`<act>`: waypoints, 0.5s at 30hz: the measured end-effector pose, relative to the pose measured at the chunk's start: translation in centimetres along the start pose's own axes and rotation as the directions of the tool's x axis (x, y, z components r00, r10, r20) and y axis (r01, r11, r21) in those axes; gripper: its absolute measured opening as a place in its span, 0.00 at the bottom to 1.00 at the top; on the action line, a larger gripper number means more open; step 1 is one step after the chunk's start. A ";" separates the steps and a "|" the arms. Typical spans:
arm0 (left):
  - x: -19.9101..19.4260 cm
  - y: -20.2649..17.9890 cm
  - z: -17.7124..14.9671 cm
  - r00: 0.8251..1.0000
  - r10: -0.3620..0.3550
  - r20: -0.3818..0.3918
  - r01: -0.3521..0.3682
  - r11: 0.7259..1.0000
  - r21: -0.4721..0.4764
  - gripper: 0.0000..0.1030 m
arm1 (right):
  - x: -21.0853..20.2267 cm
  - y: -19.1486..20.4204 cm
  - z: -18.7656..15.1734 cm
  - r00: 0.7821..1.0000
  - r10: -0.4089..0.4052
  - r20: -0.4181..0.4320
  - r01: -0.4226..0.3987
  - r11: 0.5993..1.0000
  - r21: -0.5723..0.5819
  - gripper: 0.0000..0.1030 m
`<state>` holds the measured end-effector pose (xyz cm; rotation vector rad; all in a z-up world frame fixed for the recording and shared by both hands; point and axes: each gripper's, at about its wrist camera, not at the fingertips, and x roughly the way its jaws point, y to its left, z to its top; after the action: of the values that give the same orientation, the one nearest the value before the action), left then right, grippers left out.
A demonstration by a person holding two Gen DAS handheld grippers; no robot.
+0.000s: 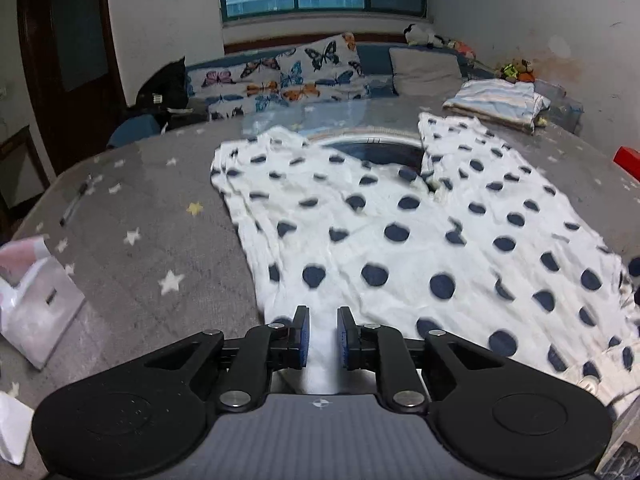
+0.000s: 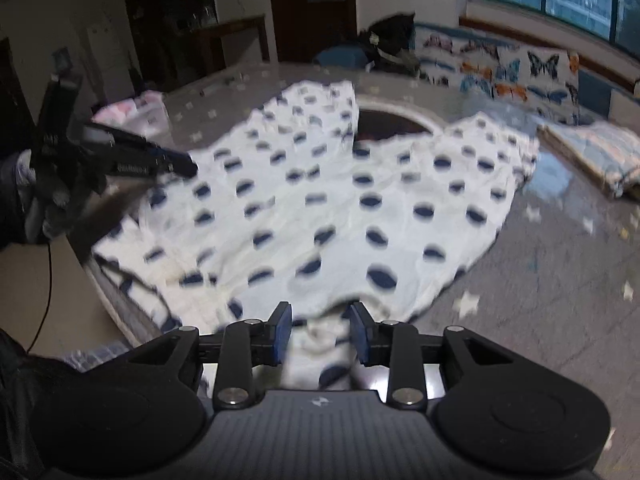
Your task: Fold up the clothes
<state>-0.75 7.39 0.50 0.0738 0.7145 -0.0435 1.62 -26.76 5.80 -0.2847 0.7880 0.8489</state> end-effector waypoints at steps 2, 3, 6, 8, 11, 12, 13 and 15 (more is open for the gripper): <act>-0.4 -0.3 0.6 1.000 -0.010 0.020 0.010 1.000 -0.003 0.17 | 0.1 -0.3 0.6 1.000 -0.007 0.018 0.007 1.000 -0.005 0.31; -0.6 -0.5 1.0 0.999 -0.019 0.030 0.019 1.000 -0.007 0.17 | 0.5 -0.4 0.9 1.000 -0.013 0.021 0.013 1.000 -0.004 0.31; -0.4 -1.6 1.9 0.997 -0.060 0.045 0.060 0.998 0.002 0.17 | 2.2 -1.2 1.2 1.000 -0.027 0.006 0.027 1.000 0.017 0.31; -0.1 -2.5 2.3 0.996 -0.076 0.043 0.075 0.997 0.022 0.17 | 3.0 -1.8 0.9 0.999 -0.034 -0.015 0.034 0.999 0.031 0.31; 0.8 -3.1 3.0 0.996 -0.079 0.030 0.077 0.996 0.046 0.17 | 3.6 -2.6 0.2 0.998 -0.034 -0.047 0.037 0.998 0.050 0.31; 1.0 -3.3 3.3 0.996 -0.079 0.028 0.078 0.996 0.052 0.17 | 3.4 -2.7 0.1 0.998 -0.032 -0.049 0.035 0.998 0.051 0.31; 1.3 -3.4 3.7 0.996 -0.083 0.028 0.081 0.995 0.057 0.17 | 3.2 -2.8 0.2 0.998 -0.031 -0.046 0.034 0.998 0.050 0.31; 1.9 -3.7 4.6 0.996 -0.089 0.027 0.087 0.994 0.068 0.17 | 2.7 -3.1 0.6 0.999 -0.030 -0.034 0.032 0.998 0.049 0.32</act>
<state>3.41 3.26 2.54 0.1053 0.6862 -0.1523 5.38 -26.95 4.00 -0.2670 0.8327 0.7958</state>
